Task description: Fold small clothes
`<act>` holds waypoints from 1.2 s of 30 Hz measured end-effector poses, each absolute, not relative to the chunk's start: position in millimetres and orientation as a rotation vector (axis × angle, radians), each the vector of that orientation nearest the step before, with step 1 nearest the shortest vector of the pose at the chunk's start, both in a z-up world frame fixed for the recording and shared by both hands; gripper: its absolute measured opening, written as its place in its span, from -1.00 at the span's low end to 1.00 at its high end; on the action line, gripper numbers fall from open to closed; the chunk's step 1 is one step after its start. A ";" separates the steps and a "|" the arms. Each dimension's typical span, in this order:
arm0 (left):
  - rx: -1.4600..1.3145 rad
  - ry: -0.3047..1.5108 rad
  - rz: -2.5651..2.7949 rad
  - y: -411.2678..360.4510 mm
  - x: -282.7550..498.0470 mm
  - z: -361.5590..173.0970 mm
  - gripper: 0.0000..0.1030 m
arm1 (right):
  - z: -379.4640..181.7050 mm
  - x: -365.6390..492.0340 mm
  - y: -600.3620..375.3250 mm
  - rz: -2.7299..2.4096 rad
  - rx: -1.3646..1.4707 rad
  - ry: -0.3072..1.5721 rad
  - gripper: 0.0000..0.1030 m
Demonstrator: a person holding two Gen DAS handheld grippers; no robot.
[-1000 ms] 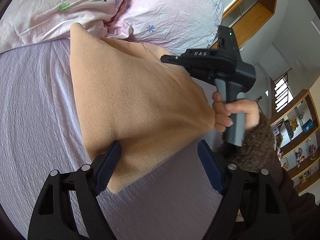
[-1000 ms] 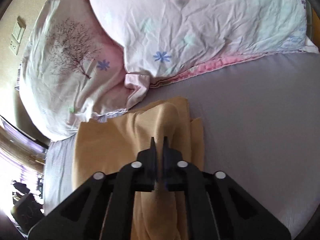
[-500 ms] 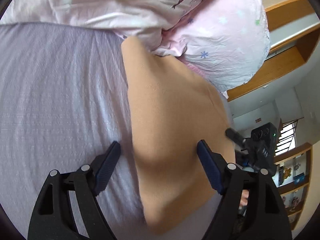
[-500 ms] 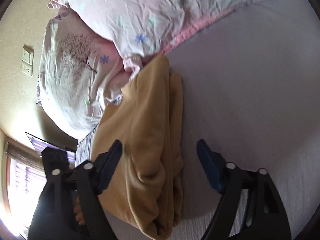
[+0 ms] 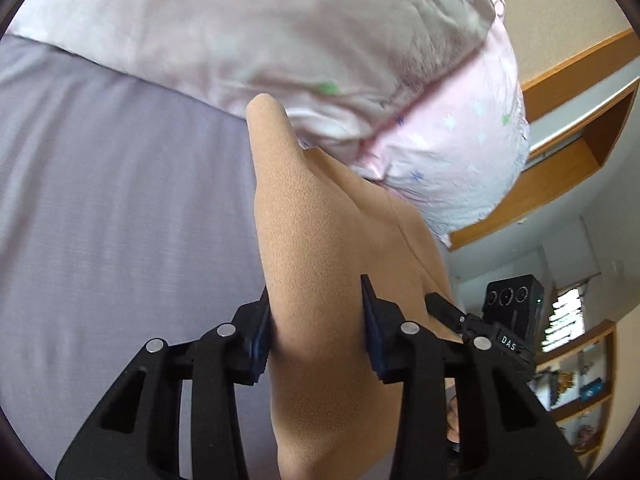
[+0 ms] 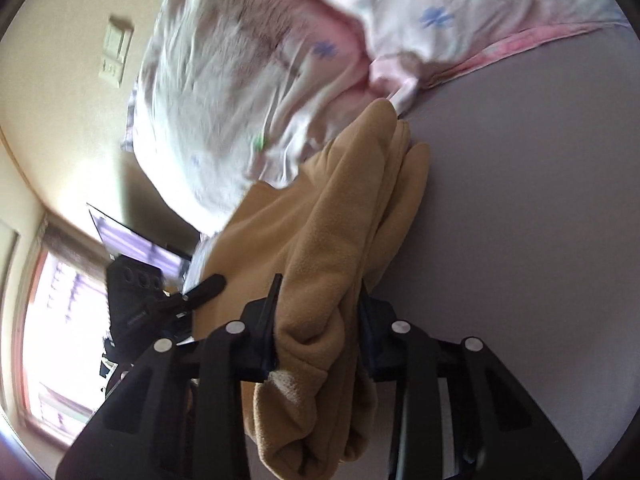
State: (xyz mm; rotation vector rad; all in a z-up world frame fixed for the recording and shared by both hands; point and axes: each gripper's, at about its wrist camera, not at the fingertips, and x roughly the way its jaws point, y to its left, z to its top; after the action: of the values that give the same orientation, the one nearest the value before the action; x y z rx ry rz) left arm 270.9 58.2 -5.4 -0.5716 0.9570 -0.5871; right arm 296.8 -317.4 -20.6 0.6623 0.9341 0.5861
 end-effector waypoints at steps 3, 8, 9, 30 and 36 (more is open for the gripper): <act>-0.550 0.971 -0.533 71.5 264.2 -8.5 -0.16 | -19.1 299.2 -294.7 0.518 0.557 0.977 -0.01; -0.412 0.797 -0.615 82.2 211.1 28.2 -0.09 | 20.6 249.4 -327.8 0.550 0.635 0.760 0.52; -0.391 0.783 -0.645 79.1 200.9 32.1 0.09 | 24.1 240.5 -331.1 0.593 0.655 0.743 0.52; -0.001 0.828 -0.308 47.3 118.2 4.1 0.93 | -5.4 166.6 -299.9 0.390 0.151 0.874 0.96; 0.091 0.897 -0.256 39.7 124.9 -13.0 0.94 | -30.0 158.8 -274.5 0.373 0.023 0.925 0.96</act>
State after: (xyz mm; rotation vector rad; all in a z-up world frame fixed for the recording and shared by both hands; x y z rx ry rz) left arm 124.9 39.7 -13.0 0.0909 0.8967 -0.2563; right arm 158.8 -274.5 -30.0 0.0228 0.9246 0.3731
